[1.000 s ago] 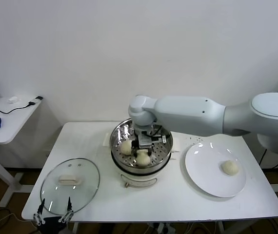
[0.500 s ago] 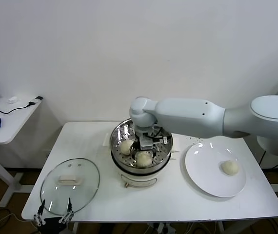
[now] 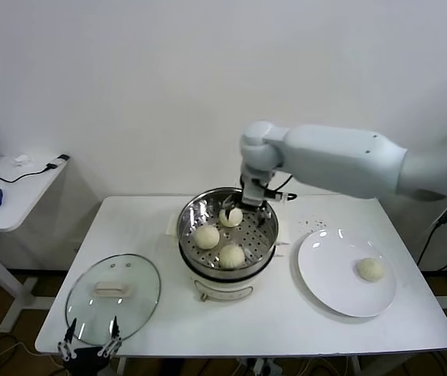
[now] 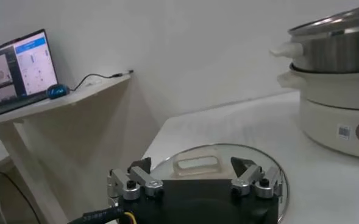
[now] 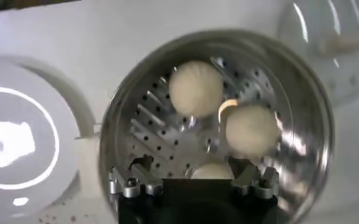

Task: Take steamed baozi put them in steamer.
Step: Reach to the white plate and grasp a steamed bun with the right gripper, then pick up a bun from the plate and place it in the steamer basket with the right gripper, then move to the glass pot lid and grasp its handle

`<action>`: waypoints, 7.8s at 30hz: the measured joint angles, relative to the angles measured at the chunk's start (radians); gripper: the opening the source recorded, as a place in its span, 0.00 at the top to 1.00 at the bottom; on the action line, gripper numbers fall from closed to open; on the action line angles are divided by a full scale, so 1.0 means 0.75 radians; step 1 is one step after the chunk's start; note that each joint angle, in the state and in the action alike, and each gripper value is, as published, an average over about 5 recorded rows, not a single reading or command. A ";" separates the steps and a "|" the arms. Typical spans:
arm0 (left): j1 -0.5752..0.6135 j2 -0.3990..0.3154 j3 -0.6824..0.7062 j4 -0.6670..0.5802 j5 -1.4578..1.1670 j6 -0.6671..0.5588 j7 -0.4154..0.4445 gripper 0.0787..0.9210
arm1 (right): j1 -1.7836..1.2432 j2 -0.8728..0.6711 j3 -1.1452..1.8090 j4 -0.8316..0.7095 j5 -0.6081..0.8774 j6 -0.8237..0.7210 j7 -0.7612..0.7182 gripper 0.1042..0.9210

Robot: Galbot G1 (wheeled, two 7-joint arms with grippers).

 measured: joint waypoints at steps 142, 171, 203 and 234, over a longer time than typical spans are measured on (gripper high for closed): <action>-0.039 0.007 0.034 0.019 0.041 -0.013 -0.001 0.12 | -0.017 0.195 -0.418 -0.215 1.125 -0.972 0.282 0.13; -0.048 0.036 0.004 0.013 0.040 -0.038 0.001 0.12 | 0.021 -0.416 -0.090 0.047 1.165 -0.537 0.458 0.12; -0.072 0.062 -0.121 -0.072 0.862 -0.045 0.033 0.12 | -2.338 -0.501 2.308 0.470 0.792 -0.247 1.039 0.12; -0.473 0.121 -0.147 0.486 1.940 -0.096 -0.150 0.12 | -2.785 -0.171 2.754 0.461 0.596 -0.212 1.088 0.12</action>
